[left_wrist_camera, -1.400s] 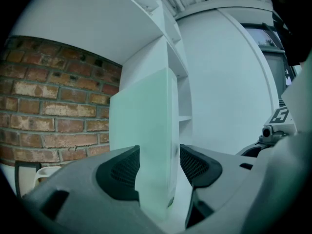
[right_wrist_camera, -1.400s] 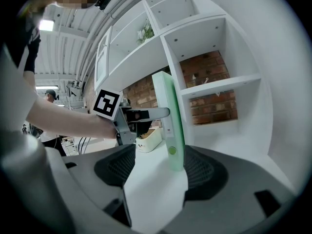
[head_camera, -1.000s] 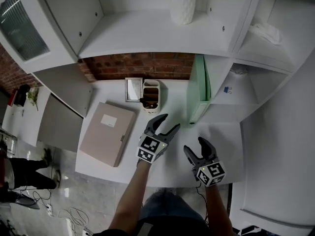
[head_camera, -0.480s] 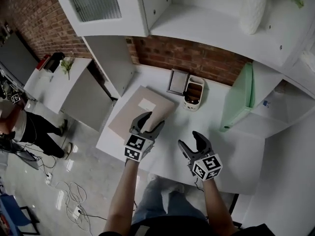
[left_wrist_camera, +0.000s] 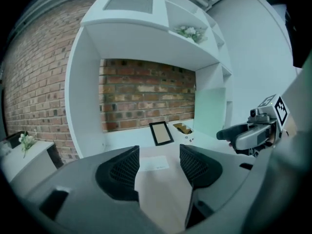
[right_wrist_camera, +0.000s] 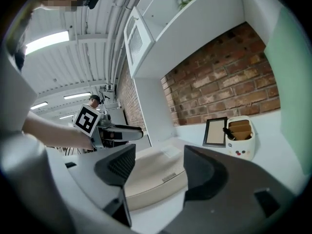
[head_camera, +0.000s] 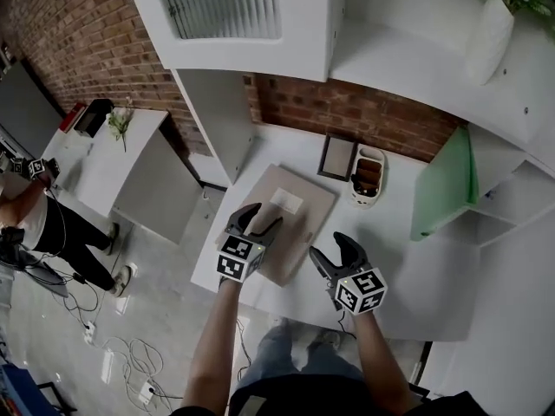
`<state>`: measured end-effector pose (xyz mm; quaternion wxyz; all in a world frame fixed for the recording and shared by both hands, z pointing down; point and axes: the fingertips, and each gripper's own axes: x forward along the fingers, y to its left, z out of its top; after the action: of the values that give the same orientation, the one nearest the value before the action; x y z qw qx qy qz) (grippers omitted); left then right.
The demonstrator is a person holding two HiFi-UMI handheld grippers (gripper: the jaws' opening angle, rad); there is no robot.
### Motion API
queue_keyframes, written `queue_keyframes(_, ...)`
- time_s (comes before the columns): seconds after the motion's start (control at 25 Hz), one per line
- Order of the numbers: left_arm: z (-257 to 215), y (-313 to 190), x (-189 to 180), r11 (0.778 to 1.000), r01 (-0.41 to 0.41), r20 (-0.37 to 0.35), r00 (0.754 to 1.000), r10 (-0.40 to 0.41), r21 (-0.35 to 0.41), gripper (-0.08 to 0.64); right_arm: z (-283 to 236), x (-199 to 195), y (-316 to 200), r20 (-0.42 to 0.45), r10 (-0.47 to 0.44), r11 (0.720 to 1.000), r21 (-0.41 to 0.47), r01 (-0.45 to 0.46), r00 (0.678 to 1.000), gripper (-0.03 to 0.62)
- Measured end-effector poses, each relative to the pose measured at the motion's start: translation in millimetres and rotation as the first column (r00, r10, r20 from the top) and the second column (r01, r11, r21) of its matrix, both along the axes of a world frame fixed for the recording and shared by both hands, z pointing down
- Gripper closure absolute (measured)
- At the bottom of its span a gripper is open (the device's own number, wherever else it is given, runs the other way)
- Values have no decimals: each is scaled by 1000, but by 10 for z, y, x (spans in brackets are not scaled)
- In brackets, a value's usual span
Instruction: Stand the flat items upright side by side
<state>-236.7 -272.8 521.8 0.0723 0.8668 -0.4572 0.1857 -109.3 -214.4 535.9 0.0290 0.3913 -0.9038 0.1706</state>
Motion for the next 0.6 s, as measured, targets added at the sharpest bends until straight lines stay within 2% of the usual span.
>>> queue_keyframes(0.16,209,-229,-262,994,-36,43,998,41,-100,319,155,-182,-192,-23,70,995,-70,-71,997,304)
queue_keyframes(0.32,419,-466,-511,978,-38,101,993,59,-203,318,337,-263,-373,-74,154,974,-158,-164,985,304)
queue_keyframes(0.44,630,-590,-659,956,-27,130,989,67,-293,316,522,-263,-463,-135,210,940,-246,-238,968,304)
queue_keyframes(0.6,854,-687,-700,914,-57,122,986,115,-402,313,782,-192,-523,-246,279,869,-347,-353,928,301)
